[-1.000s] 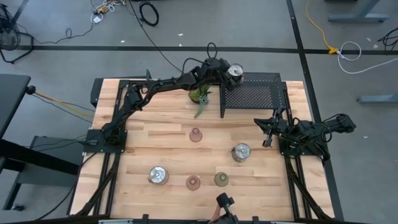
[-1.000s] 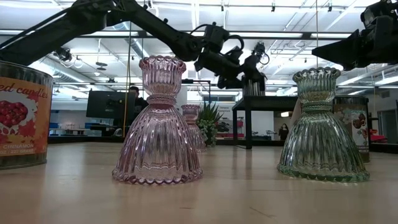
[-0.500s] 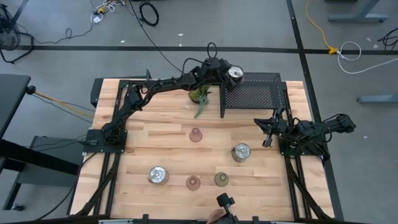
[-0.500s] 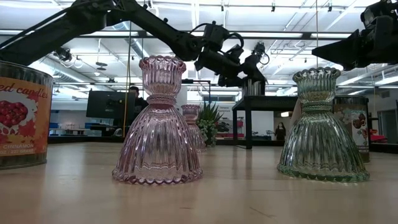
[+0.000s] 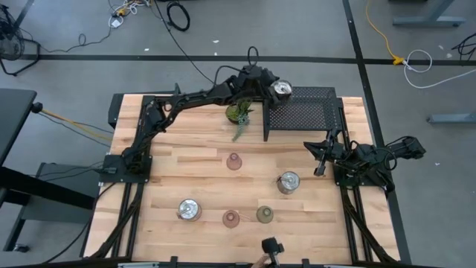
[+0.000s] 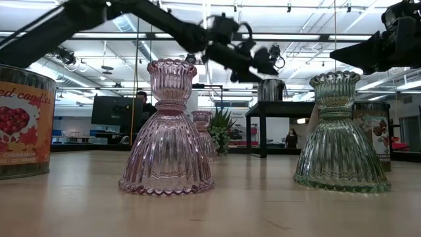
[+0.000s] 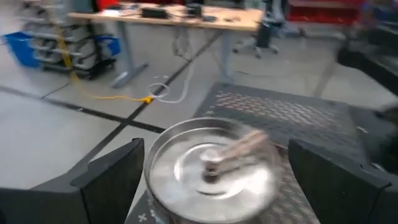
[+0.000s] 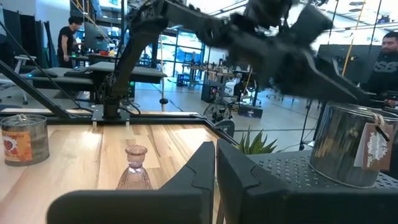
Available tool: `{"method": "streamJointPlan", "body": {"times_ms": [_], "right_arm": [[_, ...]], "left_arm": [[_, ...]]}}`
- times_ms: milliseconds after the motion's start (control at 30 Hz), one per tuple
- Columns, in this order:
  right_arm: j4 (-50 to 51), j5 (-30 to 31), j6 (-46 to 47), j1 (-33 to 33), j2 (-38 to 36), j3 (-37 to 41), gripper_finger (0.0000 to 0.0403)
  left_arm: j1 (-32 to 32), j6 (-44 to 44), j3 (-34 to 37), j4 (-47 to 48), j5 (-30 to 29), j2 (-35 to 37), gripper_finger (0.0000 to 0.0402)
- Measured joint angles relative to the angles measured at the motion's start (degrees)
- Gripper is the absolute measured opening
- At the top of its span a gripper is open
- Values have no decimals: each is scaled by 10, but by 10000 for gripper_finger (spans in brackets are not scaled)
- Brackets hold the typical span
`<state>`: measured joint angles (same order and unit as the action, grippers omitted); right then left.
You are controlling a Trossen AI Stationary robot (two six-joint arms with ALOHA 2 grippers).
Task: Pick & Place candle stick holders
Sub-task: Put the top left silver scented candle on the shelf, then align the left silver scented candle with the silver scented candle on the shelf
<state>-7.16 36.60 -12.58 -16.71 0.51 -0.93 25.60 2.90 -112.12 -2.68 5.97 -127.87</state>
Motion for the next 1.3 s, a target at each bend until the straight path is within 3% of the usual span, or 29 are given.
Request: {"method": "streamJointPlan", "body": {"times_ms": [167,267,367,500,567,633,767,933,1033,1167,1300], "right_arm": [[0,0,0,0,0,0,18],[0,0,0,0,0,0,18],[0,0,0,0,0,0,18],[0,0,0,0,0,0,18],[0,0,0,0,0,0,18],[0,0,0,0,0,0,18],[0,0,0,0,0,0,18],[0,0,0,0,0,0,18],[0,0,0,0,0,0,18],[1,0,0,0,0,0,18],[1,0,0,0,0,0,18]], "left_arm": [[-22,53,0,193,37,89,397],[-51,101,0,297,-7,149,397],[-83,103,0,357,-54,207,397],[-132,95,2,452,-39,260,397],[-158,76,40,469,-35,284,397],[-184,47,118,444,-39,321,397],[-238,-18,326,299,-98,423,397],[-339,-114,569,153,-287,574,397],[-423,-170,690,74,-362,664,397],[-536,-160,813,-67,-429,731,397],[-600,-127,881,-145,-520,753,397]]}}
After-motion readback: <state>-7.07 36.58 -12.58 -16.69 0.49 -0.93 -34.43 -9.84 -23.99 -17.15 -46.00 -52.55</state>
